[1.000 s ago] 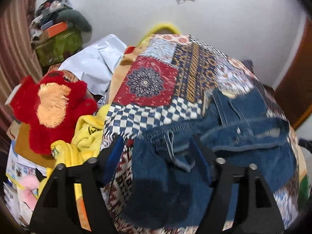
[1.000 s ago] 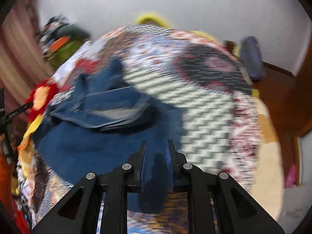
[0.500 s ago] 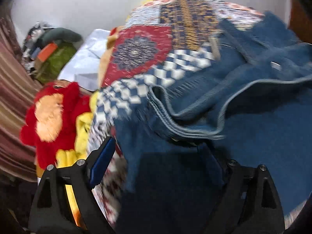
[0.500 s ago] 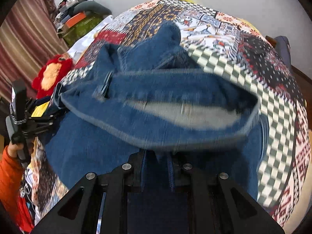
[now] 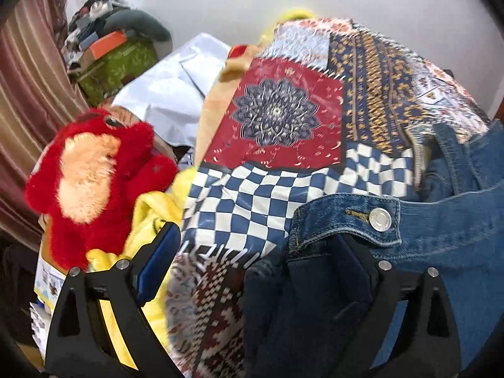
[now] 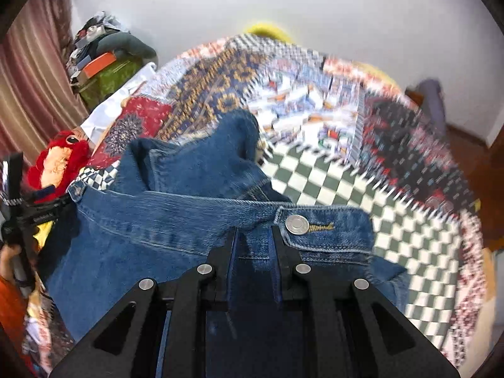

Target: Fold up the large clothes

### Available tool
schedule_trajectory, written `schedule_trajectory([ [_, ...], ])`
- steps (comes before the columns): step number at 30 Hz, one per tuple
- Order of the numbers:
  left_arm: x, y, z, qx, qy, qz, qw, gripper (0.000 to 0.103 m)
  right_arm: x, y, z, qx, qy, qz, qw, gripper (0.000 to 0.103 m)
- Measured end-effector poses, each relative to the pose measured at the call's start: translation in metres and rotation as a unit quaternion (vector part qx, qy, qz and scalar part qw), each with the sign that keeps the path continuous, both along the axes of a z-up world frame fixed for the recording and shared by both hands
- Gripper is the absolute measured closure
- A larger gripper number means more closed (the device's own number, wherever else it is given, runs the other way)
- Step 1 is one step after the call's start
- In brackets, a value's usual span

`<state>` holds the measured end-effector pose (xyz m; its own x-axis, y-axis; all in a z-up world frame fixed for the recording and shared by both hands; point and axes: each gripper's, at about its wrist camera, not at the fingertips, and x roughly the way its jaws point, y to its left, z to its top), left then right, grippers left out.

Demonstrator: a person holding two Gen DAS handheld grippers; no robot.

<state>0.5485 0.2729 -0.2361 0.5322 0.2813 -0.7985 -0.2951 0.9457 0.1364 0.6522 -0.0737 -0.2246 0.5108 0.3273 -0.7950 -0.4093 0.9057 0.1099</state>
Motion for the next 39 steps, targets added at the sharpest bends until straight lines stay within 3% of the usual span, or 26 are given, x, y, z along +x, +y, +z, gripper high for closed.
schedule_trajectory([
  [5, -0.024, -0.021, 0.041, 0.038, -0.033, -0.042, 0.9978, 0.007, -0.033, 0.014, 0.035, 0.017, -0.012, 0.045, 0.999, 0.089],
  [12, -0.063, -0.049, 0.082, -0.034, -0.078, -0.100, 0.9913, 0.004, -0.083, 0.054, 0.046, 0.036, -0.002, 0.098, 0.995, 0.089],
  [17, -0.080, -0.073, 0.064, -0.059, -0.062, -0.124, 0.9885, 0.004, -0.112, 0.080, 0.023, 0.020, 0.020, 0.121, 0.992, 0.089],
  [22, -0.084, -0.091, 0.015, -0.098, -0.006, -0.133, 0.9862, 0.004, -0.119, 0.092, -0.016, -0.029, 0.057, 0.122, 0.990, 0.089],
  [24, -0.083, -0.096, -0.008, -0.103, 0.022, -0.131, 0.9858, 0.004, -0.121, 0.090, -0.026, -0.042, 0.048, 0.130, 0.989, 0.089],
  [28, -0.090, -0.101, -0.036, -0.082, 0.039, -0.126, 0.9879, 0.004, -0.128, 0.084, -0.028, -0.102, 0.014, 0.140, 0.985, 0.089],
  [32, -0.100, -0.093, -0.039, -0.081, 0.024, -0.114, 0.9899, 0.004, -0.123, 0.057, -0.032, -0.112, 0.019, 0.129, 0.985, 0.089],
  [36, -0.109, -0.087, -0.038, -0.064, 0.024, -0.101, 0.9926, 0.004, -0.122, 0.025, -0.032, -0.080, 0.029, 0.117, 0.989, 0.089],
  [39, -0.117, -0.081, -0.037, -0.043, 0.027, -0.088, 0.9949, 0.004, -0.123, 0.007, -0.032, -0.110, 0.014, 0.094, 0.989, 0.089],
])
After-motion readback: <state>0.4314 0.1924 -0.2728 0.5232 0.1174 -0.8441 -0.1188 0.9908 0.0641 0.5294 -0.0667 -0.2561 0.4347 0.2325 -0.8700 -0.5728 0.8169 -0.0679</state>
